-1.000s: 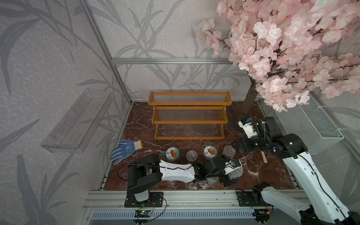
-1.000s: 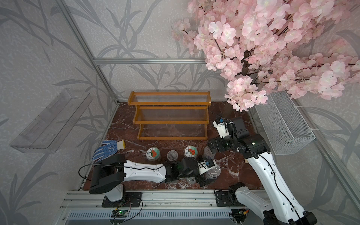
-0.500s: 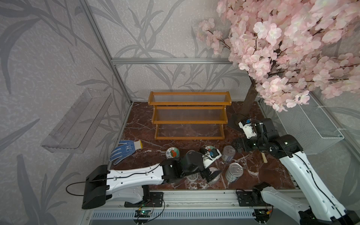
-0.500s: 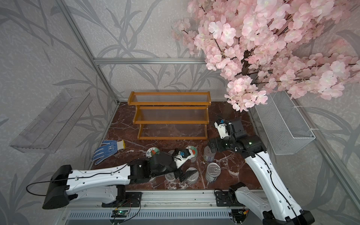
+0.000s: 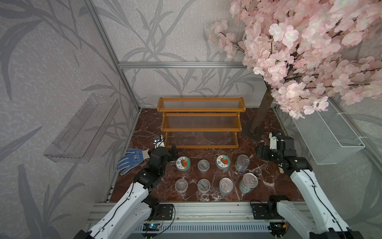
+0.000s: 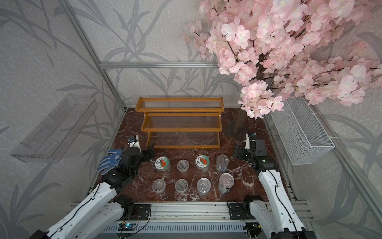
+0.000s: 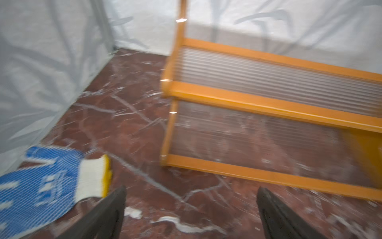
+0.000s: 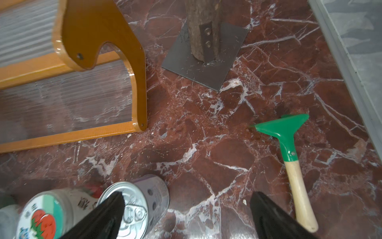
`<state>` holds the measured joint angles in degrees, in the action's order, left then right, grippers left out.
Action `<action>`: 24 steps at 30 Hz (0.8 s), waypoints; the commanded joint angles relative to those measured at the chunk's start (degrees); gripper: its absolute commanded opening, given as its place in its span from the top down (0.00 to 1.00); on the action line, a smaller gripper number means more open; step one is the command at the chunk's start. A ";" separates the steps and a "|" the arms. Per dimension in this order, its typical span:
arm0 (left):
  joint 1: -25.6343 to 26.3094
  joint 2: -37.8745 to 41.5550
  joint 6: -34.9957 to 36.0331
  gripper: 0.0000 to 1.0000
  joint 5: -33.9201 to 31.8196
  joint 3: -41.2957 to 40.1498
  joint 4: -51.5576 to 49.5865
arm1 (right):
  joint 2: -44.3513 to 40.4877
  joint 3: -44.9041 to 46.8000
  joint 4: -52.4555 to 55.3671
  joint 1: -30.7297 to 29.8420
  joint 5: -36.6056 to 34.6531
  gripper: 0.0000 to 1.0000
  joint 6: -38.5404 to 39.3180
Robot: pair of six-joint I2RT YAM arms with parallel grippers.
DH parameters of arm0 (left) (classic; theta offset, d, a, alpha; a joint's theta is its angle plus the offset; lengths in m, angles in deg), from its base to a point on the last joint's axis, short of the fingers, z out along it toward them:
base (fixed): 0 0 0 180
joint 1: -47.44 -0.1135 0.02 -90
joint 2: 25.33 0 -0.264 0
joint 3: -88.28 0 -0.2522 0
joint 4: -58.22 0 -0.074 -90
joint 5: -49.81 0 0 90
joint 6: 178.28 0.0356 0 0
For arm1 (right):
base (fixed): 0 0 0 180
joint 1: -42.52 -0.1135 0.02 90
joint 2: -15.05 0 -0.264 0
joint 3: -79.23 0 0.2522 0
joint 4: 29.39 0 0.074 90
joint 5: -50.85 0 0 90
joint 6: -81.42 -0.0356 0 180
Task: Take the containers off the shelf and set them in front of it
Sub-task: Reset both arms
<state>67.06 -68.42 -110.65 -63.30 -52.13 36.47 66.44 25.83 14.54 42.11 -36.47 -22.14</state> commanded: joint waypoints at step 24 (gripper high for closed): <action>-16.66 -37.21 18.76 0.00 -2.23 -6.56 60.32 | 38.11 19.55 -86.36 5.33 1.82 0.01 7.61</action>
<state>49.29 -104.90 -93.25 -62.17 -60.68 93.78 105.20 45.29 -64.95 47.38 -35.18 -15.37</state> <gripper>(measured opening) 0.999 0.989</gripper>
